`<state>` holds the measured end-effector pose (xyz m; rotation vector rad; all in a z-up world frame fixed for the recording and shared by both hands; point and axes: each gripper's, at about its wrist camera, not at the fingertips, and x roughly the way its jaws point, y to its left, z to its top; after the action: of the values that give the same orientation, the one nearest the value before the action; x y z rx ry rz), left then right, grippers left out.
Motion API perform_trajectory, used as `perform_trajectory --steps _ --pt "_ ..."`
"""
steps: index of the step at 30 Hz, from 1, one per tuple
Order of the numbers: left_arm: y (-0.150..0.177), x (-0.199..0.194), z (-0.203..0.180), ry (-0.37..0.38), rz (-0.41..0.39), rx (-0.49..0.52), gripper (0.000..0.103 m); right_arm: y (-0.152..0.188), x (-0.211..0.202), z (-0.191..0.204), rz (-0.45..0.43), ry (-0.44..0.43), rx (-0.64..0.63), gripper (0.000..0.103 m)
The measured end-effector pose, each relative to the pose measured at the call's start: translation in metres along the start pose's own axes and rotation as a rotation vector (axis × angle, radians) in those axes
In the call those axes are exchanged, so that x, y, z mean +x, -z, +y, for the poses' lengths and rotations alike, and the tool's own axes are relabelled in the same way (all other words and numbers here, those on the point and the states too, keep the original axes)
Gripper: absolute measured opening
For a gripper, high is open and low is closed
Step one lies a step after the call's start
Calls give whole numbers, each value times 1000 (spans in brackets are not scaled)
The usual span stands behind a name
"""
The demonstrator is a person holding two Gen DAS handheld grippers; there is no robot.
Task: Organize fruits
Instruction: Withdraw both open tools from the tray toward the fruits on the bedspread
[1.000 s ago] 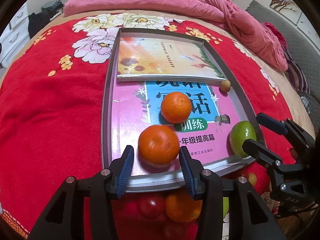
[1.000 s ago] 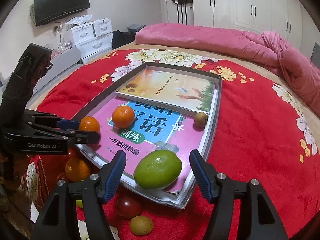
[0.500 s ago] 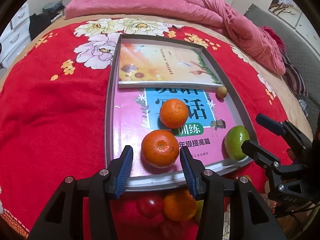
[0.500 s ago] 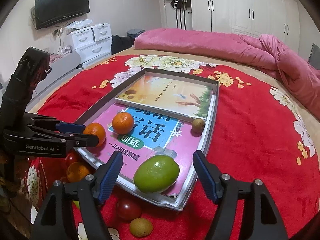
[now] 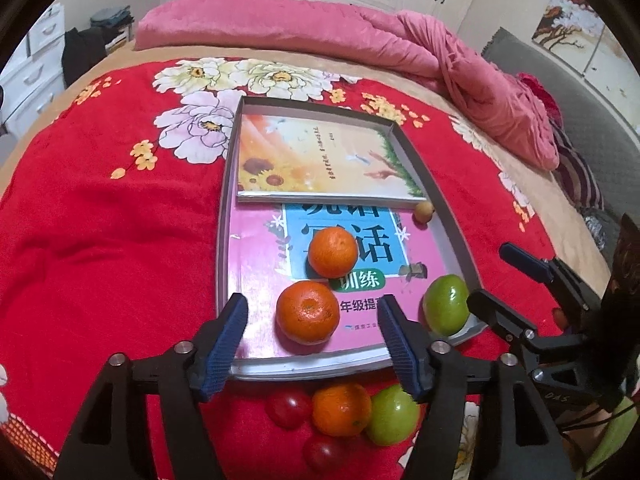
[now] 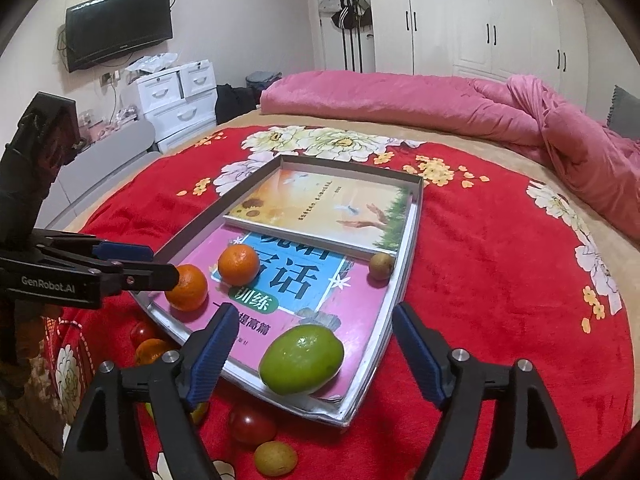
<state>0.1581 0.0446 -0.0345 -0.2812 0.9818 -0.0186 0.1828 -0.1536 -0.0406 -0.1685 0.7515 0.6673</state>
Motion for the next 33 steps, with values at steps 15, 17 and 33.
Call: perform_trajectory --steps 15,17,33 --pt "-2 -17 2 0 -34 -12 76 -4 -9 1 -44 10 -1 86" --pt "-2 -19 2 3 -37 -11 76 -4 -11 2 -51 8 -4 87" --pt "4 -42 -2 26 -70 17 79 -5 -33 8 -125 -25 -10 97"
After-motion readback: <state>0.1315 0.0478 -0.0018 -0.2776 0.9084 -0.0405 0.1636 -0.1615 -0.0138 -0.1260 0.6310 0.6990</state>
